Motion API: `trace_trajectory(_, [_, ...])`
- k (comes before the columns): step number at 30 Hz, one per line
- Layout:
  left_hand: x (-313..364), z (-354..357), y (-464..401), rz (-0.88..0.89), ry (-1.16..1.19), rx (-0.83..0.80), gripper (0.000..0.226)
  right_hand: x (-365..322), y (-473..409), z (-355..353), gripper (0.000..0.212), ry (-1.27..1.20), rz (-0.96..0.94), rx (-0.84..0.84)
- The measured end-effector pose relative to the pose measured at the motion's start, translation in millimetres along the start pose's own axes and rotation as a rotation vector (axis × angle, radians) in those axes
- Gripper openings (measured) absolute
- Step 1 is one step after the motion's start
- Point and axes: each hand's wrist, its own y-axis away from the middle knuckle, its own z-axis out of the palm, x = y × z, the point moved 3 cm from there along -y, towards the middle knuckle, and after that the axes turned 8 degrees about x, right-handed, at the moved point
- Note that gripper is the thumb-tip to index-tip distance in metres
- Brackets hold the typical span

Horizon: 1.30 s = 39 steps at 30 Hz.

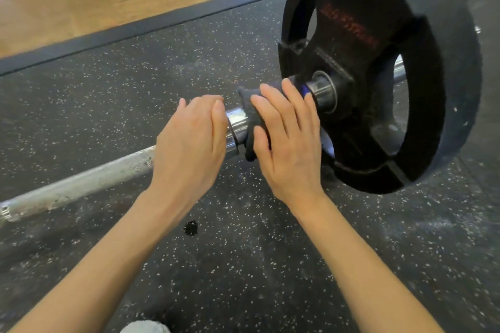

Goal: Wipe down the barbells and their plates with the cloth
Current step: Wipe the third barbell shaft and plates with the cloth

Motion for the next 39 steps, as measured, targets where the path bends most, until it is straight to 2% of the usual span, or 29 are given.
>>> trace_trajectory(2, [-0.7, 1.7, 6.3, 0.034, -0.006, -0.001, 0.045, 8.1, -10.3, -1.9, 0.031, -0.006, -0.018, -0.021])
trace_trajectory(3, [-1.0, 2.1, 7.8, 0.044, -0.014, -0.006, 0.045, 9.7, -26.4, -0.6, 0.03, 0.019, 0.021, -0.036])
trace_trajectory(5, [-0.7, 2.7, 13.2, 0.068, -0.038, -0.016, 0.046, 10.0, -55.6, -0.3, 0.04, 0.16, 0.15, -0.103])
trace_trajectory(7, [0.2, 3.1, 18.5, 0.104, -0.06, -0.031, 0.048, 9.3, -57.3, -6.9, 0.041, 0.2, 0.23, -0.084])
trace_trajectory(10, [0.6, 3.0, 26.4, 0.124, -0.071, -0.031, 0.047, 12.3, -5.5, -20.7, 0.028, 0.097, 0.173, 0.021])
trace_trajectory(13, [3.7, 4.2, 37.8, 0.154, -0.077, -0.032, 0.048, 20.7, 26.4, -32.1, 0.041, 0.08, 0.123, -0.004])
trace_trajectory(16, [5.4, 3.2, 48.6, 0.173, -0.083, -0.047, 0.05, 14.8, -8.4, -35.8, 0.029, 0.107, 0.16, -0.128])
trace_trajectory(18, [7.5, 2.5, 53.4, 0.186, -0.095, -0.05, 0.05, 12.5, -31.5, -33.3, 0.034, 0.2, 0.187, -0.219])
trace_trajectory(23, [11.8, 1.6, 70.5, 0.241, -0.135, -0.057, 0.052, 12.9, 25.8, -58.8, 0.033, 0.006, 0.164, -0.124])
trace_trajectory(25, [12.6, 1.6, 80.0, 0.258, -0.132, -0.061, 0.053, 13.9, 36.7, -63.7, 0.038, 0.062, 0.129, -0.129])
trace_trajectory(27, [13.9, 0.4, 89.0, 0.273, -0.121, -0.062, 0.054, 9.4, 11.7, -54.7, 0.038, 0.181, 0.165, -0.228])
trace_trajectory(29, [16.9, -0.4, 97.4, 0.294, -0.119, -0.07, 0.055, 5.1, -14.0, -46.9, 0.045, 0.306, 0.208, -0.396])
trace_trajectory(30, [18.5, -0.6, 102.0, 0.305, -0.12, -0.083, 0.055, 4.2, -14.5, -49.8, 0.046, 0.32, 0.212, -0.411])
trace_trajectory(34, [16.2, -5.5, 113.4, 0.333, -0.111, -0.113, 0.058, 0.4, 56.0, -81.1, 0.032, 0.046, 0.21, -0.157])
trace_trajectory(36, [12.8, -6.3, 115.6, 0.327, -0.08, -0.118, 0.057, 2.9, 87.5, -89.2, 0.04, 0.017, 0.186, -0.167])
trace_trajectory(39, [12.5, -6.2, 120.8, 0.318, -0.053, -0.139, 0.058, 3.4, 61.8, -88.3, 0.035, 0.101, 0.184, -0.243])
